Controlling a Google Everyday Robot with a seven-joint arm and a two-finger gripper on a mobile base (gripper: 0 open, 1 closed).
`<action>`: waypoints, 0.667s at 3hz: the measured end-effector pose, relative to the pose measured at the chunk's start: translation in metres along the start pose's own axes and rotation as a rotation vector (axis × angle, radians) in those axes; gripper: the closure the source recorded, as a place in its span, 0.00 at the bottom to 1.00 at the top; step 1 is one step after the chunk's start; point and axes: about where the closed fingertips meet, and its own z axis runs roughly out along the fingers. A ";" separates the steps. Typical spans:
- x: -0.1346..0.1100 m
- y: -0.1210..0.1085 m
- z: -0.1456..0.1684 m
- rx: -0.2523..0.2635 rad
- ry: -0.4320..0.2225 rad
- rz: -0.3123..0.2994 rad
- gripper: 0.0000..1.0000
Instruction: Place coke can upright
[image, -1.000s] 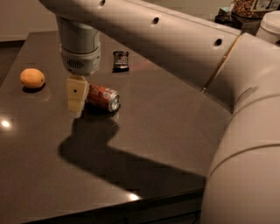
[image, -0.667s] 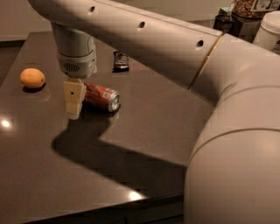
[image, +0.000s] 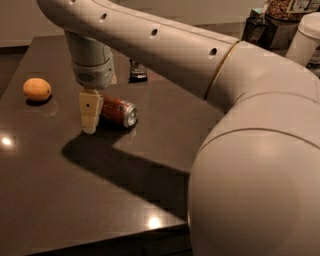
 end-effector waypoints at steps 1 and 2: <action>0.006 -0.007 0.002 -0.016 -0.002 0.012 0.17; 0.009 -0.005 -0.001 -0.049 -0.025 -0.010 0.41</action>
Offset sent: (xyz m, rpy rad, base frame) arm -0.0055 -0.0195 0.0080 0.0444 0.0985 0.0583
